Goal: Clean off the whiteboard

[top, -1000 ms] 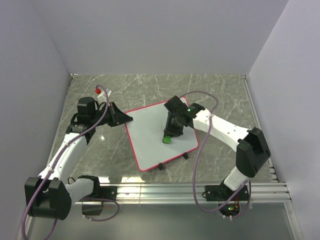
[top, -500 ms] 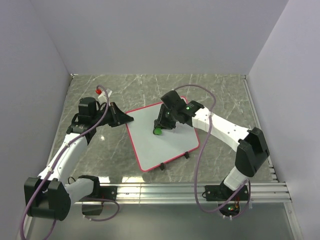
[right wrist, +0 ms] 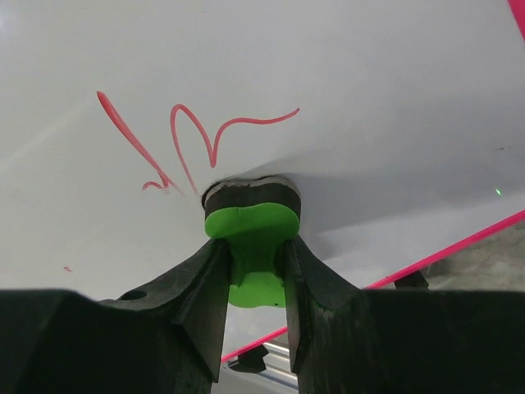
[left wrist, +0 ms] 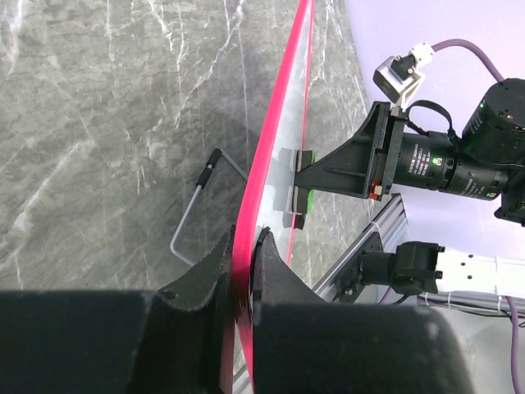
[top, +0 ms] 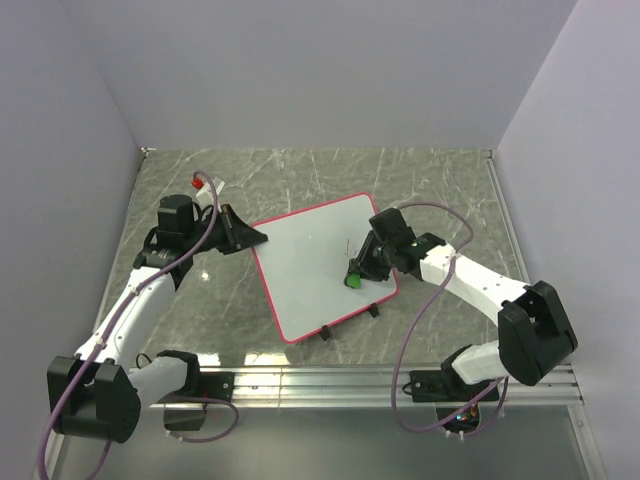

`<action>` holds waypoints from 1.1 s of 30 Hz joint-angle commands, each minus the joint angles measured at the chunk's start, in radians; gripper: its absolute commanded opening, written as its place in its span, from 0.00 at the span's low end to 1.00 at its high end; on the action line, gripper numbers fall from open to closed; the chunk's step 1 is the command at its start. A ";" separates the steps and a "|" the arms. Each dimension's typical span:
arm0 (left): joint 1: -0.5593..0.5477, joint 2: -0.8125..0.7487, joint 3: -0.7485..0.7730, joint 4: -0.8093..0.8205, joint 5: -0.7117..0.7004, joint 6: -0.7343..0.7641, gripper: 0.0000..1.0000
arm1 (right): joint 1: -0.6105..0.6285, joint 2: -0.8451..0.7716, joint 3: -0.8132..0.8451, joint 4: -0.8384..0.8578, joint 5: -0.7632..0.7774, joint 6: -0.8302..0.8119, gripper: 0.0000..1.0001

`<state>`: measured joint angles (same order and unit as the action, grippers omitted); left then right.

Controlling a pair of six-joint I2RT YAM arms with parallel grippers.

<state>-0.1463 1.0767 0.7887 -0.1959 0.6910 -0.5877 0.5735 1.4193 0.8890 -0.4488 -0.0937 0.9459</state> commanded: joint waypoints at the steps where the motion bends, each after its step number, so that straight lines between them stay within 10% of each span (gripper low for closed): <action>1: -0.027 0.020 -0.013 -0.093 -0.143 0.131 0.00 | 0.002 0.089 -0.033 -0.039 0.123 -0.029 0.00; 18: -0.044 0.019 -0.011 -0.094 -0.159 0.129 0.00 | 0.236 0.299 0.643 -0.128 0.034 -0.095 0.00; 33: -0.049 0.014 -0.006 -0.105 -0.166 0.135 0.00 | 0.158 0.120 0.130 -0.111 0.209 -0.059 0.00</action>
<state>-0.1673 1.0706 0.7971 -0.2085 0.6556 -0.5911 0.7361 1.5215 1.1580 -0.4892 -0.0242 0.8883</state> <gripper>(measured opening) 0.105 0.356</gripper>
